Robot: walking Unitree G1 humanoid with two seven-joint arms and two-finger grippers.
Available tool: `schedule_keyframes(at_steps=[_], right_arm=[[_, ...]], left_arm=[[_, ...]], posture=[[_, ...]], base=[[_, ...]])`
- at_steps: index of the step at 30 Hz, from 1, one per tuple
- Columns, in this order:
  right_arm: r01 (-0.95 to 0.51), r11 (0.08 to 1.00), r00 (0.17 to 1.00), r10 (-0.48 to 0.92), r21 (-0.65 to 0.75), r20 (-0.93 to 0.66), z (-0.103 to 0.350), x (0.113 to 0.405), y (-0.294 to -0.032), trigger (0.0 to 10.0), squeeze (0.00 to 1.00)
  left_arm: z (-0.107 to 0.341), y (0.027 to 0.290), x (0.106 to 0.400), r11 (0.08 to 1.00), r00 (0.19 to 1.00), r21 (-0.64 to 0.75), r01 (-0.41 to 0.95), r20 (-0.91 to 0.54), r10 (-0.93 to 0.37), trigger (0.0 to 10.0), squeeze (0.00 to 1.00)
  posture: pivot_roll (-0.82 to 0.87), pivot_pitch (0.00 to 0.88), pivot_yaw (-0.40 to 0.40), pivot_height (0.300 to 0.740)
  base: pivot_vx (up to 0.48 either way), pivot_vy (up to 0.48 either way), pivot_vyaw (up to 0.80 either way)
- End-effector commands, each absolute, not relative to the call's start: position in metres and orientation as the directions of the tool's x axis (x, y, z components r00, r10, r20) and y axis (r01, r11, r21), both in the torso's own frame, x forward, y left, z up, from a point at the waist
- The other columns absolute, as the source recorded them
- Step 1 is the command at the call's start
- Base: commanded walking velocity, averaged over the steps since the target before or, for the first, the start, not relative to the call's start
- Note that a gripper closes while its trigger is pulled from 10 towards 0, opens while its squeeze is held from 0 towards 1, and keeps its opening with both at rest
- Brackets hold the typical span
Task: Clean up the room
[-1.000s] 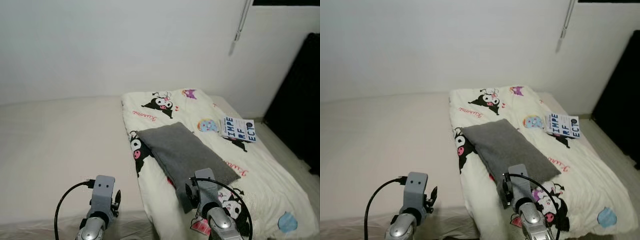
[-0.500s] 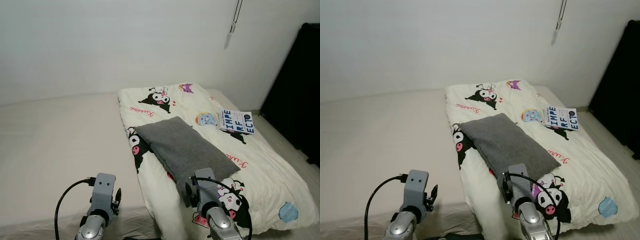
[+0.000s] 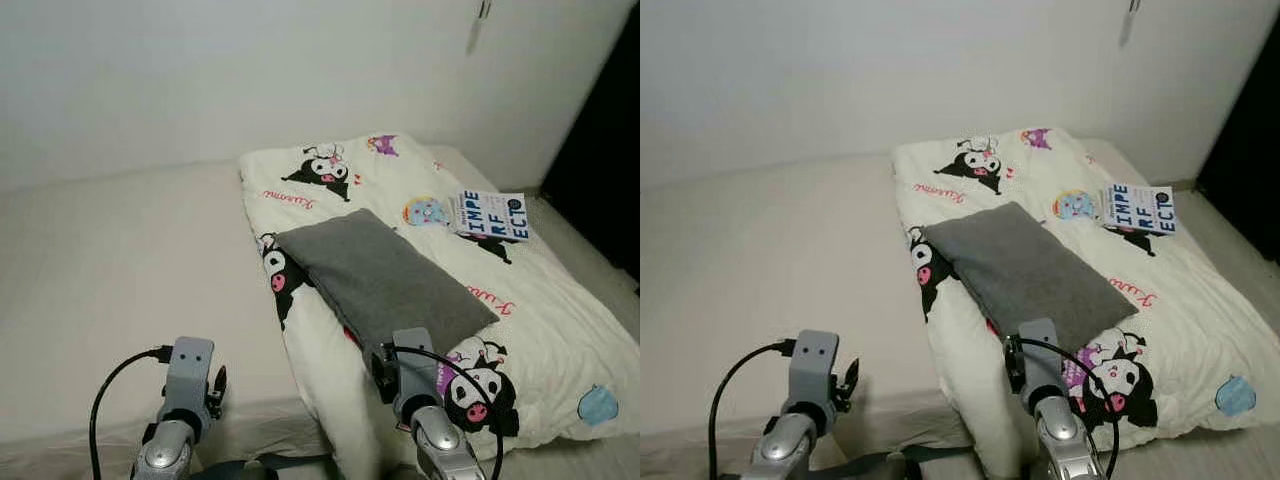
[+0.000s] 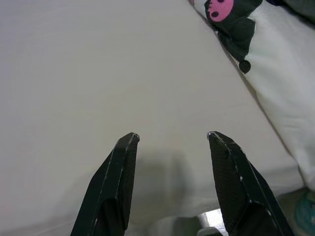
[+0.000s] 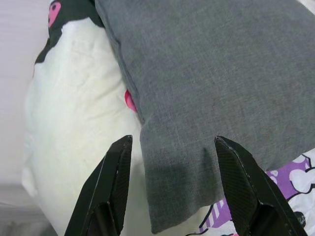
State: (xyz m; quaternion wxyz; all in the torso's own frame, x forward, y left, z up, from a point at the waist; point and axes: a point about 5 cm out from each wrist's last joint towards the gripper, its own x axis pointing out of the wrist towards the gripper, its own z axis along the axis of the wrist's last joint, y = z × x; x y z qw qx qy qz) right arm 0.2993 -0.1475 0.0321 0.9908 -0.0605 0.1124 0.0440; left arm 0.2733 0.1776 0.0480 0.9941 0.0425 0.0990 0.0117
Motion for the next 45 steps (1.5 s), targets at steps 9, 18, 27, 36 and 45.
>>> schedule_keyframes(at_steps=[9, 18, 27, 36, 45], right_arm=[[-0.122, 0.988, 0.964, 0.095, -0.096, -0.247, 0.031, 0.302, -0.142, 10.0, 0.0], [-0.122, 0.988, 0.964, 0.095, -0.096, -0.25, 0.031, 0.302, -0.142, 10.0, 0.0], [-0.126, 0.987, 0.961, 0.098, -0.096, -0.257, 0.029, 0.301, -0.142, 10.0, 0.0], [-0.117, 0.988, 0.963, 0.088, -0.102, -0.256, 0.029, 0.301, -0.146, 10.0, 0.0], [-0.11, 0.99, 0.965, 0.083, -0.094, -0.25, 0.031, 0.302, -0.149, 10.0, 0.0]], left_arm=[[0.045, 0.184, 0.267, 0.994, 0.974, 0.109, -0.032, -0.219, 0.056, 10.0, 0.0], [0.042, 0.178, 0.262, 0.996, 0.972, 0.078, -0.031, -0.231, 0.048, 10.0, 0.0], [0.042, 0.177, 0.262, 0.996, 0.971, 0.082, -0.03, -0.236, 0.049, 10.0, 0.0], [0.041, 0.174, 0.262, 0.996, 0.969, 0.088, -0.016, -0.243, 0.037, 10.0, 0.0], [0.04, 0.173, 0.264, 0.996, 0.969, 0.088, -0.016, -0.245, 0.037, 10.0, 0.0]], posture=[[0.09, 0.239, 0.04, 0.646], [0.09, 0.23, 0.035, 0.646], [0.09, 0.224, 0.034, 0.646], [0.08, 0.205, 0.037, 0.646], [0.06, 0.188, 0.03, 0.646]], base=[[0.0, -0.097, 0.0], [0.0, -0.16, 0.0], [0.0, 0.0, 0.0], [0.0, 0.0, 0.0], [0.0, 0.0, 0.0]])
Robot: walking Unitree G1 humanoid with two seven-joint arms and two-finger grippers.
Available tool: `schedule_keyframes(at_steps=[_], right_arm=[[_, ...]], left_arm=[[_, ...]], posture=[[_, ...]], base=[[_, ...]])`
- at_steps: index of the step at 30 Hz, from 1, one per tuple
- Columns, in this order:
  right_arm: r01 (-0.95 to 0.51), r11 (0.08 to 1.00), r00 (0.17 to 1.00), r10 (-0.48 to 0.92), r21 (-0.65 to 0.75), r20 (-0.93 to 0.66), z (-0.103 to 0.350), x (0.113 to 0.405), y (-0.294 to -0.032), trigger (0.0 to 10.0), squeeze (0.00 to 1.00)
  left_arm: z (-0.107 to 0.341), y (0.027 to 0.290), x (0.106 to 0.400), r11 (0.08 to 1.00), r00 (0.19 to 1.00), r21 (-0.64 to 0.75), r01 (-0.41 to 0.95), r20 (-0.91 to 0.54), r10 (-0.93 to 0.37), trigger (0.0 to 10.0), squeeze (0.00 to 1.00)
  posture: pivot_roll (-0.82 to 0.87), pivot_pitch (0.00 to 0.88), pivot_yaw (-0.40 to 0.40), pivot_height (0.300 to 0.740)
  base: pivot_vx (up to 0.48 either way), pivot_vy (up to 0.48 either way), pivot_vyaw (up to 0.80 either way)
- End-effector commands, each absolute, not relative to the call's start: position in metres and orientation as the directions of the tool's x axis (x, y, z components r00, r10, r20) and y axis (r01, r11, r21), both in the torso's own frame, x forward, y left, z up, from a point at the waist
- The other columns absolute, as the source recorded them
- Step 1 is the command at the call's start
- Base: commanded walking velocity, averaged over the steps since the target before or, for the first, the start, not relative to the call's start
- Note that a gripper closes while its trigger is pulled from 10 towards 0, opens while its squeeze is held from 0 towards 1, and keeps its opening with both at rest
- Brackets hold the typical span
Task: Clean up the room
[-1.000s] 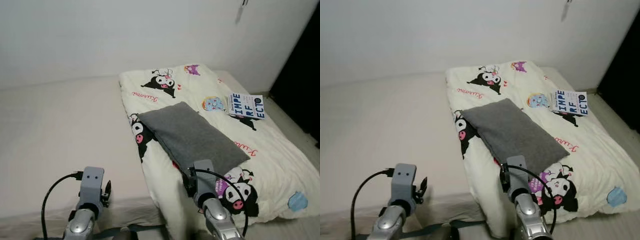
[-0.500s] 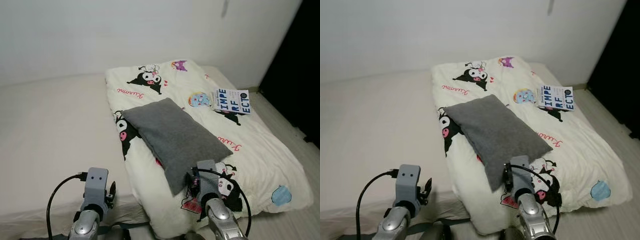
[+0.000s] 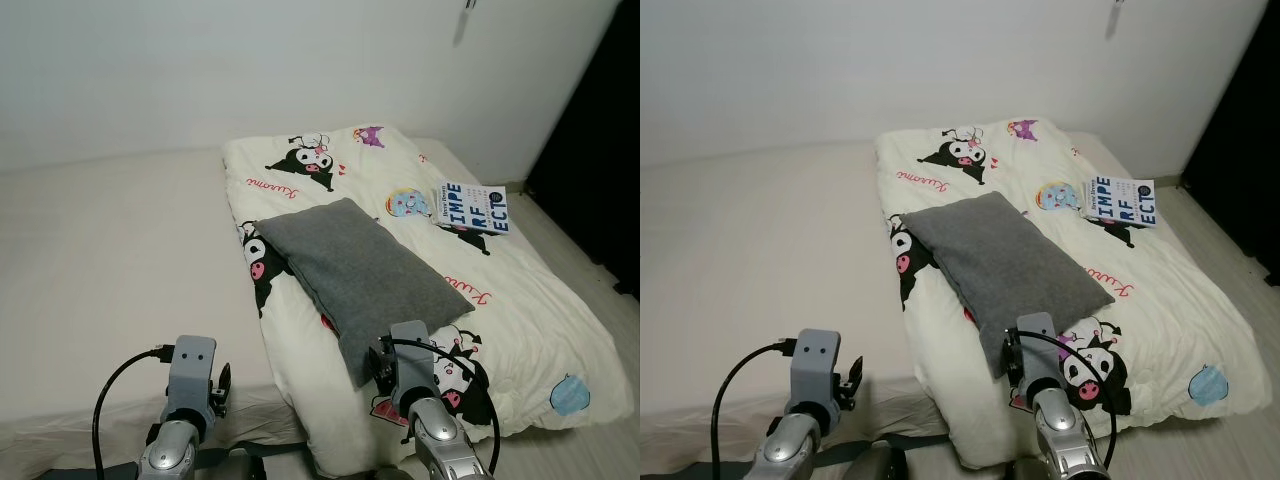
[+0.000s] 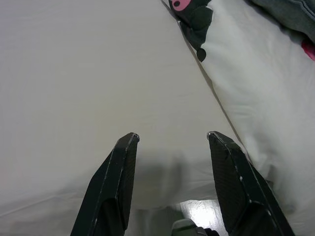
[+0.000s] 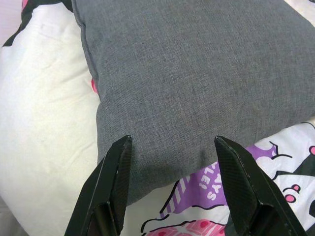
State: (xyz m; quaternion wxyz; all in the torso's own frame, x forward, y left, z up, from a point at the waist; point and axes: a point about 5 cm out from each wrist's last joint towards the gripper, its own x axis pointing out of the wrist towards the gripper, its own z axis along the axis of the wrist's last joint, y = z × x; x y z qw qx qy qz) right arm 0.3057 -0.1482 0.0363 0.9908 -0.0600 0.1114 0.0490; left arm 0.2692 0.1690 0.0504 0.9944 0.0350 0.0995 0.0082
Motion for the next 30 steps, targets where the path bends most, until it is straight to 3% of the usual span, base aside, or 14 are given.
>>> schedule_keyframes(at_steps=[1, 10, 30], right_arm=[[-0.11, 0.99, 0.965, 0.083, -0.094, -0.25, 0.031, 0.302, -0.149, 10.0, 0.0], [-0.104, 0.991, 0.966, 0.079, -0.088, -0.247, 0.031, 0.303, -0.152, 10.0, 0.0], [-0.054, 0.998, 0.973, 0.044, -0.036, -0.225, 0.036, 0.305, -0.155, 10.0, 0.0]], left_arm=[[0.04, 0.173, 0.264, 0.996, 0.969, 0.088, -0.016, -0.245, 0.037, 10.0, 0.0], [0.042, 0.172, 0.267, 0.996, 0.972, 0.089, -0.021, -0.233, 0.041, 10.0, 0.0], [0.051, 0.173, 0.268, 0.997, 0.98, 0.077, -0.027, -0.194, 0.041, 10.0, 0.0]], posture=[[0.06, 0.188, 0.03, 0.646], [0.06, 0.187, 0.027, 0.602], [0.07, 0.196, 0.024, 0.602]], base=[[0.0, 0.0, 0.0], [0.0, 0.0, 0.0], [0.0, 0.0, 0.0]])
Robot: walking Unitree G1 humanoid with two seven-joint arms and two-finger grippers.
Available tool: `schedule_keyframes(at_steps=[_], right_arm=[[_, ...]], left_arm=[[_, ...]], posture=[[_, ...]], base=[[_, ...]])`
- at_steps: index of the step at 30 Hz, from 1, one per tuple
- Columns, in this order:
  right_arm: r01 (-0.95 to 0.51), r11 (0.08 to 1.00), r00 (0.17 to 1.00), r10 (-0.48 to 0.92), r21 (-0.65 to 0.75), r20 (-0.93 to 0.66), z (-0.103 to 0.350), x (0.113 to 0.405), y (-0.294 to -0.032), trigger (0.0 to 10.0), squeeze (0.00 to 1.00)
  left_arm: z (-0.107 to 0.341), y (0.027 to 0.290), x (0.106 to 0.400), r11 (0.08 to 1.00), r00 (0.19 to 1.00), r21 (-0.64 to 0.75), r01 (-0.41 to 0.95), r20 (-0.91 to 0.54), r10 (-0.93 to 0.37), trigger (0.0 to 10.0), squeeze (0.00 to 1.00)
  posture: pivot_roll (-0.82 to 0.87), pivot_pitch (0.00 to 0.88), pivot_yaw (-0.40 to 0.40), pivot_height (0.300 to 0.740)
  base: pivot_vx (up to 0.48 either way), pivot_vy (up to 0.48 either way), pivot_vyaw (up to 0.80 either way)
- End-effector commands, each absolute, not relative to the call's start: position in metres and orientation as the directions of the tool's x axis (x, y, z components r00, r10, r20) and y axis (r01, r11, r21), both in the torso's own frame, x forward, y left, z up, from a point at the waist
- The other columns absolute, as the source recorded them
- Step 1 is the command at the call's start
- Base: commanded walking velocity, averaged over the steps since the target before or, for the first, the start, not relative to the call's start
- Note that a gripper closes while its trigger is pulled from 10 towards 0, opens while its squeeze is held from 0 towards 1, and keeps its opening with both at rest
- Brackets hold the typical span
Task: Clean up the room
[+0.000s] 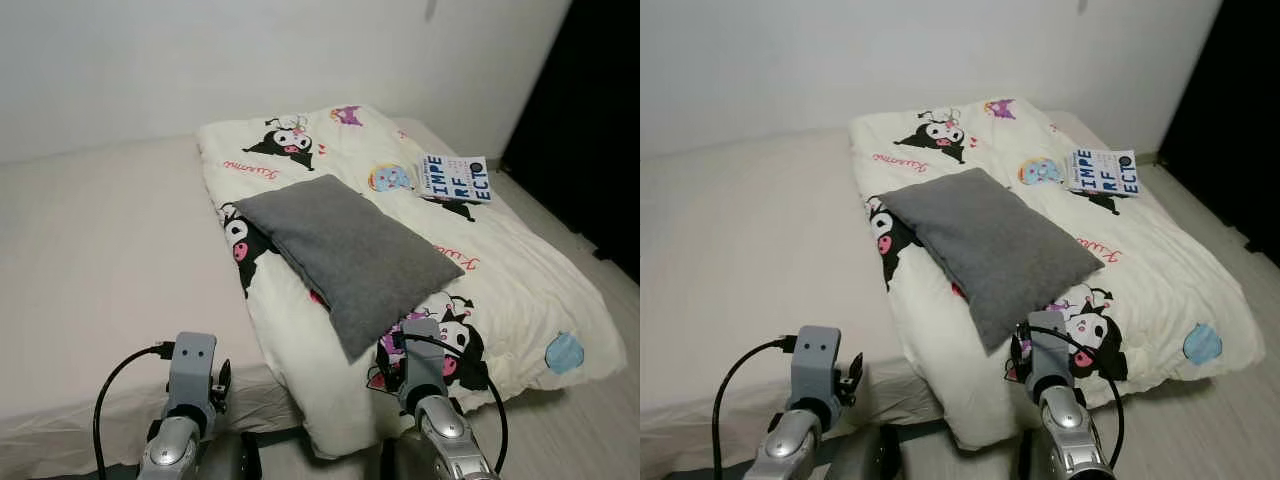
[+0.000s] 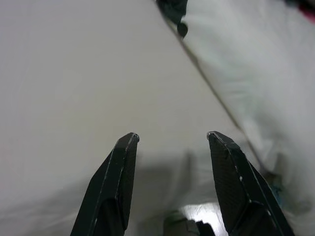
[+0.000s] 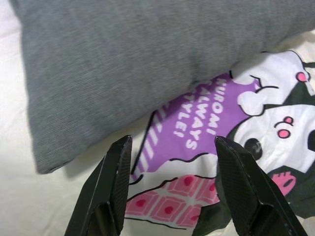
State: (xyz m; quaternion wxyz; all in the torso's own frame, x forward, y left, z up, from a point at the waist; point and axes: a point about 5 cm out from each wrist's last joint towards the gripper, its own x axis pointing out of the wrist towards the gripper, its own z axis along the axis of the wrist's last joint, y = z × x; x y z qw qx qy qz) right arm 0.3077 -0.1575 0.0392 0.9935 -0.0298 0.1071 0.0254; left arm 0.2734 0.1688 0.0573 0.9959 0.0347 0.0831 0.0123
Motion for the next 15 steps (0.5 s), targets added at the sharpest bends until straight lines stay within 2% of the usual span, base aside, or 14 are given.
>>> schedule_keyframes(at_steps=[1, 9, 15], right_arm=[[-0.052, 0.998, 0.974, 0.043, -0.033, -0.224, 0.036, 0.305, -0.155, 10.0, 0.0], [-0.005, 0.999, 0.975, 0.016, 0.049, -0.223, 0.041, 0.311, -0.157, 10.0, 0.0], [-0.03, 0.987, 0.984, 0.057, 0.156, -0.171, 0.054, 0.322, -0.152, 10.0, 0.0]], left_arm=[[0.051, 0.173, 0.268, 0.997, 0.98, 0.078, -0.026, -0.194, 0.041, 10.0, 0.0], [0.054, 0.173, 0.268, 0.997, 0.982, 0.078, -0.026, -0.184, 0.04, 10.0, 0.0], [0.064, 0.177, 0.266, 0.999, 0.992, 0.046, -0.022, -0.126, 0.028, 10.0, 0.0]], posture=[[0.07, 0.198, 0.024, 0.602], [0.07, 0.217, 0.031, 0.574], [0.08, 0.235, 0.029, 0.574]], base=[[0.0, 0.0, 0.0], [0.0, 0.0, 0.0], [0.0, 0.0, 0.0]])
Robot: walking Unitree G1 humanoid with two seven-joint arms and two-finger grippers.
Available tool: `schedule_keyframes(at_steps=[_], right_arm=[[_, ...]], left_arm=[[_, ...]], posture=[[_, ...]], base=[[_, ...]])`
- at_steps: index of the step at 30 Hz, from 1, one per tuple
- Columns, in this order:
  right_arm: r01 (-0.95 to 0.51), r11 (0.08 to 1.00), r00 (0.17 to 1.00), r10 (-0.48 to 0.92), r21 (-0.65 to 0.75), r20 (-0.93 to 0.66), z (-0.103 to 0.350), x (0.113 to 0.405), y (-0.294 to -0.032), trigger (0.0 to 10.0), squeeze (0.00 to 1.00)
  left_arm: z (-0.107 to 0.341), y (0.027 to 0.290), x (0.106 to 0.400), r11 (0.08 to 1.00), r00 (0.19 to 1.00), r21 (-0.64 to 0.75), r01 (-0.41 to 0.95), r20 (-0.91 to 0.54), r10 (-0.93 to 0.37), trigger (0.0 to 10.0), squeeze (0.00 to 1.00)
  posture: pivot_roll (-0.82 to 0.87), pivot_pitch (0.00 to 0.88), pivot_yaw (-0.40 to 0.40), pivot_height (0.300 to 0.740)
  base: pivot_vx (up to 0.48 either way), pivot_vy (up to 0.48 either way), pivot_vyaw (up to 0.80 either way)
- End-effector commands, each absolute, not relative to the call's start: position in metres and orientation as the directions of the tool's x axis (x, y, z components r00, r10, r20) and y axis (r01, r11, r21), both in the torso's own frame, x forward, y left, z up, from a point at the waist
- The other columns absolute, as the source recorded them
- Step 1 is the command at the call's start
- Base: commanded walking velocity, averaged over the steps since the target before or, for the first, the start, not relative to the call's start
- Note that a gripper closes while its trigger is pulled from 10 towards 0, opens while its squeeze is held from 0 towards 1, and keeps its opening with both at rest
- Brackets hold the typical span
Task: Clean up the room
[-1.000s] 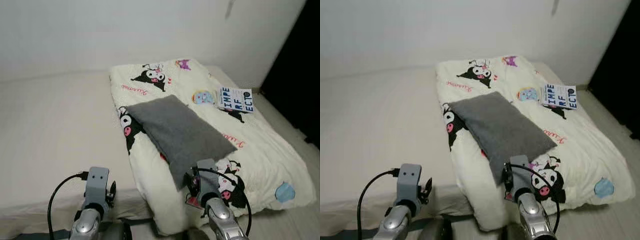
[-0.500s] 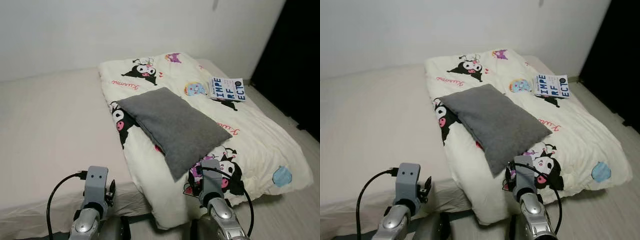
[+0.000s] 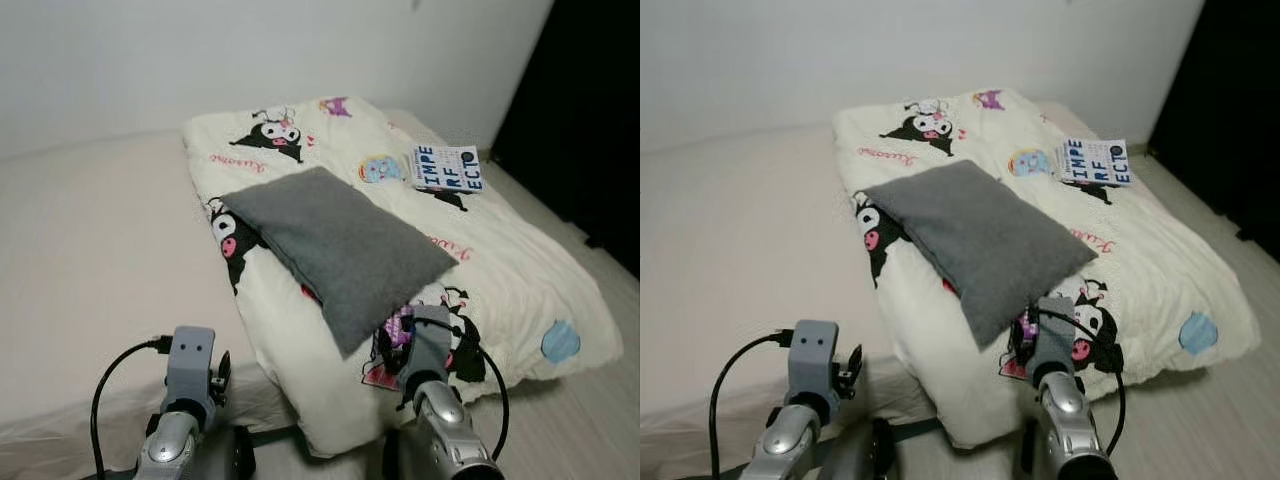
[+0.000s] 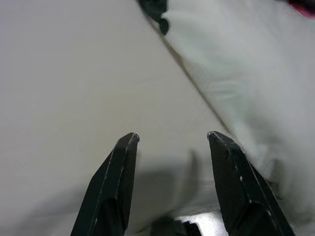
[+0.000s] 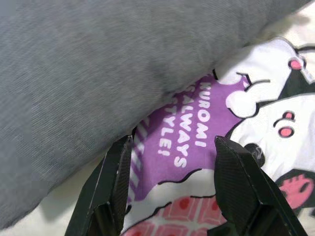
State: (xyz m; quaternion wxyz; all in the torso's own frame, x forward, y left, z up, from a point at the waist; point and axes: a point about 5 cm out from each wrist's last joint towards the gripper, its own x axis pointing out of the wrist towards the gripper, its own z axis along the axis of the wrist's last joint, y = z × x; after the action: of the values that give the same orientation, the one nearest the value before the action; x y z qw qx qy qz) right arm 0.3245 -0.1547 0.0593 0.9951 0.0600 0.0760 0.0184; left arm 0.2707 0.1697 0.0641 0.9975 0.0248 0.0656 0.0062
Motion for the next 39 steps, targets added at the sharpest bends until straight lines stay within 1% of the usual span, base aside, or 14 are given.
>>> schedule_keyframes(at_steps=[1, 4, 5, 7, 8, 15, 22, 23, 24, 25, 26, 33, 37, 39], right_arm=[[-0.044, 0.977, 0.987, 0.075, 0.21, -0.142, 0.06, 0.326, -0.15, 10.0, 0.0], [-0.064, 0.959, 0.991, 0.094, 0.277, -0.095, 0.07, 0.332, -0.148, 10.0, 0.0], [-0.076, 0.948, 0.993, 0.101, 0.31, -0.066, 0.075, 0.335, -0.147, 10.0, 0.48], [-0.084, 0.94, 0.993, 0.106, 0.329, -0.048, 0.078, 0.336, -0.147, 10.0, 0.48], [-0.102, 0.93, 0.993, 0.119, 0.354, -0.025, 0.082, 0.337, -0.146, 10.0, 1.0], [-0.167, 0.895, 0.985, 0.173, 0.414, 0.025, 0.087, 0.337, -0.14, 10.0, 1.0], [-0.068, 0.823, 0.994, 0.107, 0.564, -0.035, 0.08, 0.347, -0.156, 10.0, 1.0], [-0.05, 0.802, 0.994, 0.098, 0.595, -0.048, 0.079, 0.349, -0.16, 10.0, 0.36], [-0.04, 0.79, 0.994, 0.093, 0.612, -0.055, 0.079, 0.351, -0.162, 10.0, 0.04], [-0.04, 0.79, 0.994, 0.093, 0.612, -0.055, 0.079, 0.351, -0.162, 10.0, 0.04], [-0.016, 0.776, 0.995, 0.076, 0.631, -0.068, 0.081, 0.354, -0.167, 10.0, 0.0], [0.004, 0.762, 0.996, 0.052, 0.647, -0.068, 0.087, 0.36, -0.175, 10.0, 0.0], [-0.008, 0.748, 0.997, 0.055, 0.663, -0.05, 0.093, 0.364, -0.177, 10.0, 0.0], [-0.057, 0.732, 0.995, 0.095, 0.679, -0.019, 0.102, 0.37, -0.171, 10.0, 0.0]], left_arm=[[0.067, 0.178, 0.266, 1.0, 0.995, 0.022, -0.012, -0.103, 0.014, 10.0, 0.0], [0.073, 0.179, 0.264, 1.0, 0.998, -0.001, 0.001, -0.069, -0.001, 10.0, 0.0], [0.075, 0.179, 0.264, 1.0, 0.998, -0.01, 0.005, -0.055, -0.006, 10.0, 0.0], [0.077, 0.179, 0.264, 1.0, 0.999, -0.015, 0.008, -0.047, -0.009, 10.0, 0.0], [0.079, 0.18, 0.263, 1.0, 0.999, -0.02, 0.007, -0.039, -0.008, 10.0, 0.0], [0.083, 0.18, 0.259, 0.999, 0.999, -0.016, 0.035, -0.013, -0.035, 10.0, 0.0], [0.088, 0.177, 0.261, 0.997, 0.998, 0.025, 0.07, -0.002, -0.07, 10.0, 0.0], [0.09, 0.176, 0.262, 0.996, 0.996, 0.027, 0.084, 0.003, -0.084, 10.0, 0.0], [0.091, 0.175, 0.262, 0.995, 0.996, 0.027, 0.093, 0.005, -0.093, 10.0, 0.0], [0.091, 0.175, 0.262, 0.995, 0.996, 0.027, 0.093, 0.005, -0.093, 10.0, 0.0], [0.094, 0.175, 0.263, 0.993, 0.993, 0.033, 0.115, 0.01, -0.115, 10.0, 0.0], [0.099, 0.174, 0.262, 0.987, 0.989, 0.065, 0.147, 0.016, -0.148, 10.0, 0.0], [0.101, 0.176, 0.261, 0.987, 0.99, 0.075, 0.141, 0.021, -0.143, 10.0, 0.0], [0.102, 0.179, 0.26, 0.987, 0.99, 0.085, 0.135, 0.024, -0.138, 10.0, 0.0]], posture=[[0.08, 0.237, 0.026, 0.574], [0.09, 0.243, 0.022, 0.574], [0.09, 0.244, 0.018, 0.574], [0.09, 0.245, 0.017, 0.574], [0.09, 0.247, 0.013, 0.574], [0.1, 0.251, 0.008, 0.574], [0.12, 0.277, 0.015, 0.574], [0.13, 0.287, 0.017, 0.574], [0.13, 0.287, 0.017, 0.574], [0.13, 0.287, 0.017, 0.574], [0.14, 0.302, 0.016, 0.574], [0.17, 0.313, 0.013, 0.574], [0.18, 0.316, 0.013, 0.574], [0.18, 0.317, 0.015, 0.574]], base=[[0.0, 0.0, 0.0], [0.0, 0.0, 0.0], [0.0, 0.0, 0.0], [0.0, 0.0, 0.0], [0.0, 0.0, 0.0], [0.0, 0.0, 0.0], [0.0, 0.0, 0.0], [0.0, 0.0, 0.0], [0.0, 0.0, 0.0], [0.0, 0.0, 0.0], [0.0, 0.0, 0.0], [0.0, 0.0, 0.0], [0.0, 0.0, 0.0], [0.0, 0.0, 0.0]])
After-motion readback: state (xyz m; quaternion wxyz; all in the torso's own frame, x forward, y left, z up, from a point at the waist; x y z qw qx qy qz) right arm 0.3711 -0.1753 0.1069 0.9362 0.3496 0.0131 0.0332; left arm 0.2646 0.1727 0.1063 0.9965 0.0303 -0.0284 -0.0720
